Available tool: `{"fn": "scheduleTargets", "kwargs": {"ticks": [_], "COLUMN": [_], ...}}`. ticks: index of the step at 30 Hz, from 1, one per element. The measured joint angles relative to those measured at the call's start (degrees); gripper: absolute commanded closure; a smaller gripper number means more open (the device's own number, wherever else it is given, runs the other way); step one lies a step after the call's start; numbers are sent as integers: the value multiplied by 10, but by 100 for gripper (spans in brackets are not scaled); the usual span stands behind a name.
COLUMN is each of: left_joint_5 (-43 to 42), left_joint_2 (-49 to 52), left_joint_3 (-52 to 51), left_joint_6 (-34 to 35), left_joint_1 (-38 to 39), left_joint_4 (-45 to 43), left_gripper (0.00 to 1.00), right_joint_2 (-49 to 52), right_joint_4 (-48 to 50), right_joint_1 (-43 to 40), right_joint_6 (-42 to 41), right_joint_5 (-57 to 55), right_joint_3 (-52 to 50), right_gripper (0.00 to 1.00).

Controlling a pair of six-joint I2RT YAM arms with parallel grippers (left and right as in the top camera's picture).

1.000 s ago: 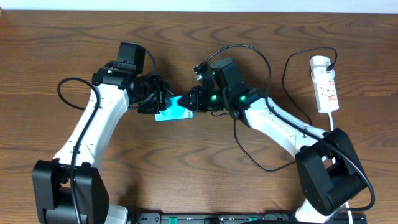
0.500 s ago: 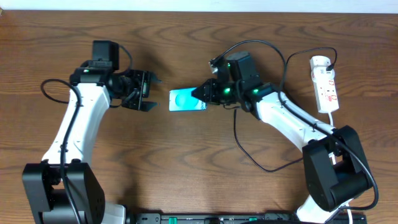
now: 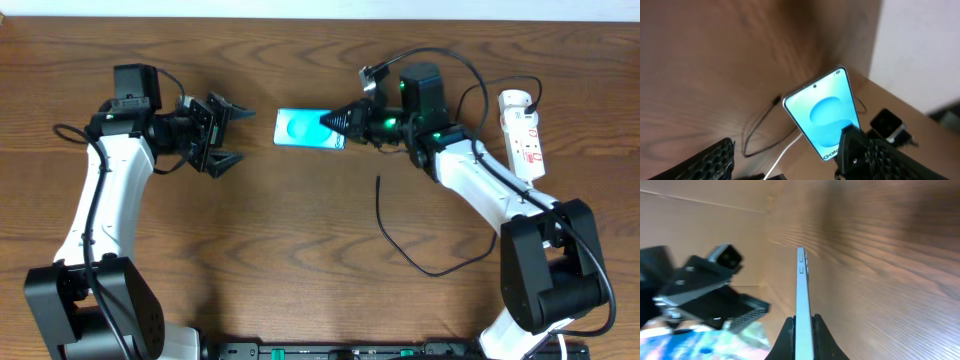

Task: Plug charger to phone and switch on socket
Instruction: 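Open the left gripper and pull it back, right gripper holding phone, then move the left gripper back to the phone's top edge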

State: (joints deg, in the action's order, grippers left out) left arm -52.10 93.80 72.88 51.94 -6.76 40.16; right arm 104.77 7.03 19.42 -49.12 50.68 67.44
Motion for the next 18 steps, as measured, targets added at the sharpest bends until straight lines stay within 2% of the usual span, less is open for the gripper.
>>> {"fn": "scheduleTargets", "kwargs": {"ticks": [9,14,18], "left_joint_5": [-122,-145,-155], "left_joint_2": [0,0,0], "left_joint_3": [0,-1,-1], "left_joint_6": [-23,-9,8], "left_joint_1": [-4,-4,-4], "left_joint_4": [-109,-142,-179], "left_gripper": [11,11,11], "right_joint_2": [0,0,0], "right_joint_4": [138,201,210], "right_joint_1": [-9,-9,-9], "right_joint_6": [-116,-187,-236], "right_joint_5": [63,59,34], "right_joint_3": [0,0,0], "right_gripper": [99,99,99]}}
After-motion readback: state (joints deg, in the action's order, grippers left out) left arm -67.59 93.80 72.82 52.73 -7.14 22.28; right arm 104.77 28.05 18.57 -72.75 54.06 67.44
